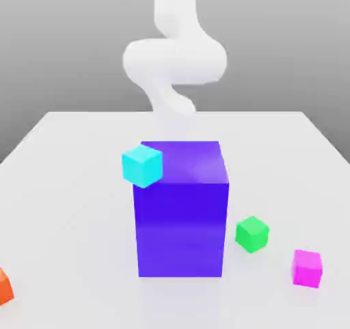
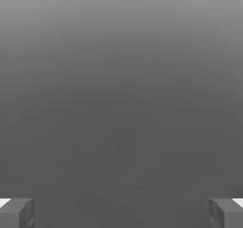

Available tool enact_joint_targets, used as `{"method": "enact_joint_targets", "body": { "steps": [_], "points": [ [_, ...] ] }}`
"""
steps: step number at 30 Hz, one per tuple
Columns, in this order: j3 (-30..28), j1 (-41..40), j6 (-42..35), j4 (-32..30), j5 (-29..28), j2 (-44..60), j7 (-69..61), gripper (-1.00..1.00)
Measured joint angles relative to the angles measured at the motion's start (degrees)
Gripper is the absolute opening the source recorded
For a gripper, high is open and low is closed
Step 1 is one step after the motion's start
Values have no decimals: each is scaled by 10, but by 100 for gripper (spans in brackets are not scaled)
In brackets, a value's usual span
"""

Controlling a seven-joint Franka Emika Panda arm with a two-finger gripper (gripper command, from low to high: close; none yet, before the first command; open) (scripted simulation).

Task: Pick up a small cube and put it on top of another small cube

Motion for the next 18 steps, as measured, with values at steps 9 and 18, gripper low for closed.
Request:
{"method": "enact_joint_targets", "body": {
  "steps": [9,18],
  "points": [
    [4,109,84,-44,31,191,-164,0],
    [46,188,168,-88,33,378,-305,0]
  ]
}}
